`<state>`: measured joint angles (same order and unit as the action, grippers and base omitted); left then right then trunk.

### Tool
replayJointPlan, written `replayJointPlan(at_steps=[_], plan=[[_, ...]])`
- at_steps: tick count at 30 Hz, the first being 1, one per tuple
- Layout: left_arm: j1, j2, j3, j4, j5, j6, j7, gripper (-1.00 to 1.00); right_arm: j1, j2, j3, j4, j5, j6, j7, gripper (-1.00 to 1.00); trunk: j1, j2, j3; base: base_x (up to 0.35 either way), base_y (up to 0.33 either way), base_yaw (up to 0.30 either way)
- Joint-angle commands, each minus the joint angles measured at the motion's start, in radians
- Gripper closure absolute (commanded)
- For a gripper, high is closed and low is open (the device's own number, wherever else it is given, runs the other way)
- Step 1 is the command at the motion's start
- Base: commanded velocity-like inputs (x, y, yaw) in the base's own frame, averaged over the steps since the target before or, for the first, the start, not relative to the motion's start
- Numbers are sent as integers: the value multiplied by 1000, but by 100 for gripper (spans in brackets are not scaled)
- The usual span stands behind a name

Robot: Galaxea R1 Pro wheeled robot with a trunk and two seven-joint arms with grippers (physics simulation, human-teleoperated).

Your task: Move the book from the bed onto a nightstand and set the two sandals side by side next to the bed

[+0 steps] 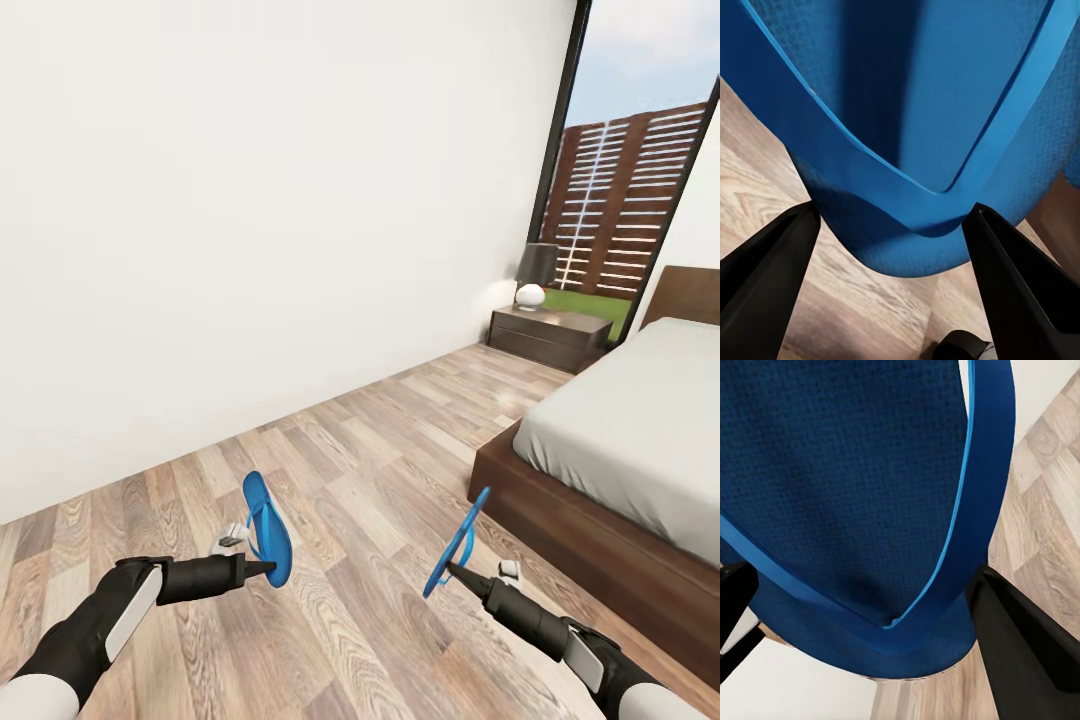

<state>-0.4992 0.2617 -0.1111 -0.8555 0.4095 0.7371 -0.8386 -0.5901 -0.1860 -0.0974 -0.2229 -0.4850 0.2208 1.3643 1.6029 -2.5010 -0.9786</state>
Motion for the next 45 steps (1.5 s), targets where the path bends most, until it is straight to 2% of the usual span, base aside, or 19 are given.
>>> replayJointPlan(at_steps=[1, 10, 35, 45], plan=[[-1, 1, -2, 0, 6, 5, 1, 100, 0, 0, -3, 0, -2, 13, 6, 100, 0, 0, -1, 0, 0, 0], [-1, -2, -2, 1, 6, 5, 2, 100, 0, -1, -6, 0, -6, 10, 7, 100, 0, 0, -1, -36, 0, -89], [-1, -4, -4, 1, 6, 4, 4, 100, 0, -1, -5, 1, -7, 11, 7, 100, 0, 0, -1, -6, -1, -260], [-1, -5, -4, 1, 5, 4, 5, 100, 0, -1, -6, 1, -9, 10, 7, 100, 0, 0, -1, -70, -101, -266]])
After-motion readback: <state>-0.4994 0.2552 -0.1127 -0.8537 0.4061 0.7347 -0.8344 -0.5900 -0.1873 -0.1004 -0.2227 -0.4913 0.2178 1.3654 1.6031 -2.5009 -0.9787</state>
